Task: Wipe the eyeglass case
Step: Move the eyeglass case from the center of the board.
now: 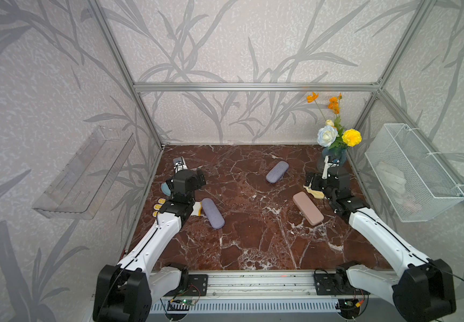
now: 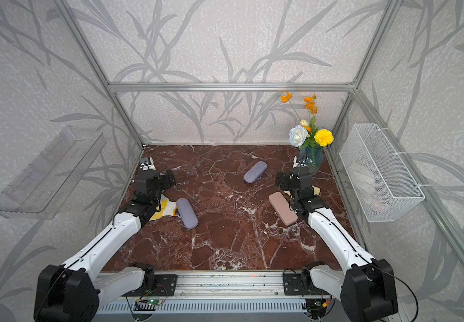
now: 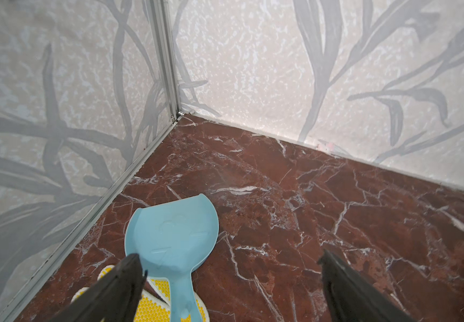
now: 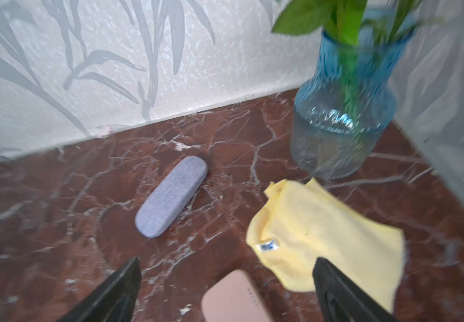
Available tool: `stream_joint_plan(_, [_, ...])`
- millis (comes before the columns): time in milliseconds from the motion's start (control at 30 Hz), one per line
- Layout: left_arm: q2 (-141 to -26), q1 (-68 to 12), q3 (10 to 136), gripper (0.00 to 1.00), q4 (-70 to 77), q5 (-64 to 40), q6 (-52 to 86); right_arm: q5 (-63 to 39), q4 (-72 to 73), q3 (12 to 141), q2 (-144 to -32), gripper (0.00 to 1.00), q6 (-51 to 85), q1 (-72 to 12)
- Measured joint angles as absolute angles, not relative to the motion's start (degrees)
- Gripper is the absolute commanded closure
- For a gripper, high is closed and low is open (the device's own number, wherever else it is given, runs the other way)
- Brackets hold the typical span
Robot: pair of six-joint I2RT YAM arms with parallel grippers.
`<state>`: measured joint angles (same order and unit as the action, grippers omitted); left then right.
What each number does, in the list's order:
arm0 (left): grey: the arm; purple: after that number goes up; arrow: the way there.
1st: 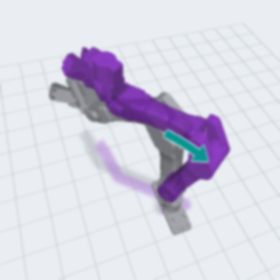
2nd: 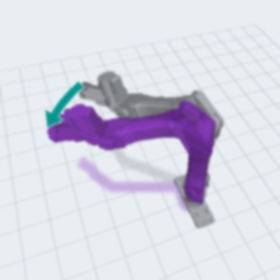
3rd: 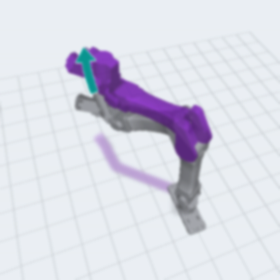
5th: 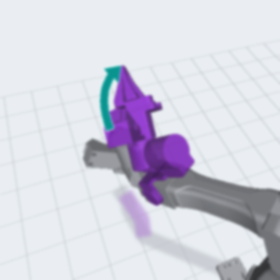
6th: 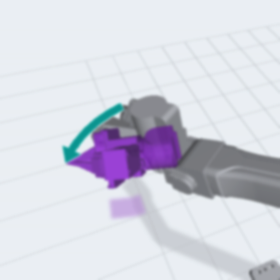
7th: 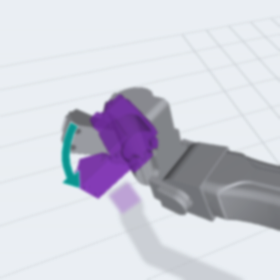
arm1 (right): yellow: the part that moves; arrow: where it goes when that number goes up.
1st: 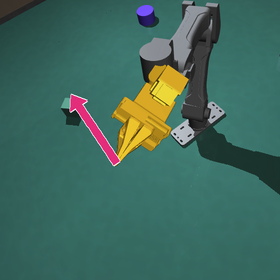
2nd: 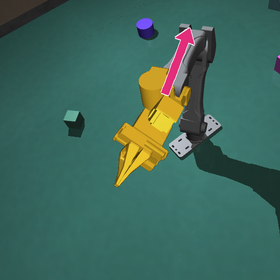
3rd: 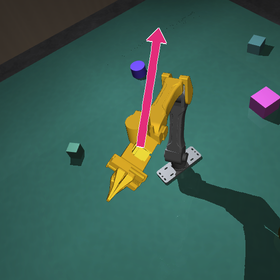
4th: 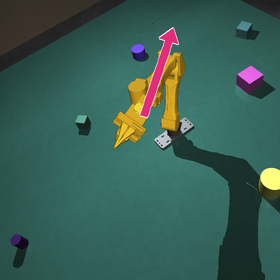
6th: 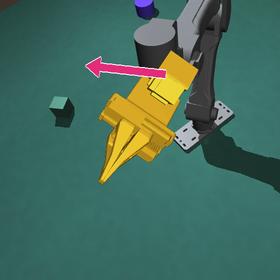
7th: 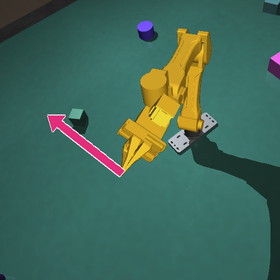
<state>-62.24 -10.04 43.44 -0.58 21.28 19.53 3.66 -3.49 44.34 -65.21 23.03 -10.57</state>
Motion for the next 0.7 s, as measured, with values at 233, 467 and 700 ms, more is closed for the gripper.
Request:
stream_joint_plan(233, [-58.65, -9.67, 42.81, 0.06, -6.81, 18.37, 22.48, -2.07, -14.39, 44.53, -66.3, 0.13, 27.7, -14.15])
stream_joint_plan(467, [-64.1, -10.52, 51.0, 0.11, -15.27, 14.28, 22.52, -1.78, -24.53, 48.12, -72.03, 0.14, 27.79, -19.97])
stream_joint_plan(700, [-70.32, -16.23, 56.36, 0.09, -21.43, 14.63, 24.77, -0.1, -31.31, 53.49, -77.56, 0.14, 26.48, -25.39])
